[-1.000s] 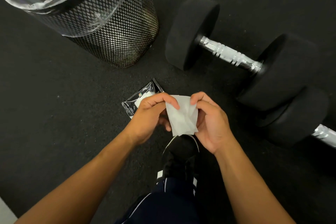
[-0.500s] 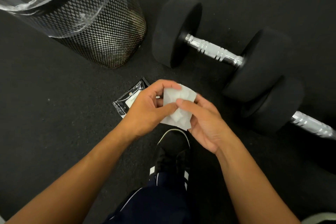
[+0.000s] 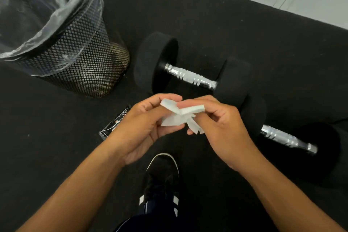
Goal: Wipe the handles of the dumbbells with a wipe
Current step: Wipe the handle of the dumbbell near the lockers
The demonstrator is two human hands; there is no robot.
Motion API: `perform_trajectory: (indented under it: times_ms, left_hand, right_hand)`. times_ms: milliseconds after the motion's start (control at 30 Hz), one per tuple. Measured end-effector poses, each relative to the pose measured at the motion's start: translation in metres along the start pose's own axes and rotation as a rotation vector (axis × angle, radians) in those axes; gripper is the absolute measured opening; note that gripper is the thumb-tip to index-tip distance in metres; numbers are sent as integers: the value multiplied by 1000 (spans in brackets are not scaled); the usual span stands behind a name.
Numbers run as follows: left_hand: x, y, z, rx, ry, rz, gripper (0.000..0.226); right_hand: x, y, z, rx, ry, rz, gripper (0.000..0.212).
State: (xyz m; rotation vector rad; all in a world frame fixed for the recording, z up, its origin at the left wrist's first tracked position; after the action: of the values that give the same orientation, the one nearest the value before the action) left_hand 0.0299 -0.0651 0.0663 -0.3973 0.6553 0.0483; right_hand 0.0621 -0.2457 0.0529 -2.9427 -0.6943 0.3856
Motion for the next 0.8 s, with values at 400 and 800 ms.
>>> perform_trajectory:
  times_ms: [400,800]
  left_hand:
    - [2,-52,16,411,-211,73,26]
    - [7,-142,18,301,92,-272,39]
  right_hand:
    - [-20,42,-27,564,-248,56,56]
    - [-63,127,-86,-94,-218,192,20]
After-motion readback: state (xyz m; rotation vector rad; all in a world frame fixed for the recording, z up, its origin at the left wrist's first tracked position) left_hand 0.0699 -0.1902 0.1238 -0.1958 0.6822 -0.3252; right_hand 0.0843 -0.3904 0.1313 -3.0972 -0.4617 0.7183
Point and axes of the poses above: each hand's wrist, its own x-axis towards the middle knuckle, its own y-axis out of the back of the hand, z = x × y, the point moved 1 cm from there along x, towards the middle knuckle, and after that the axes turned 3 degrees about x, right-handed, at the moved point
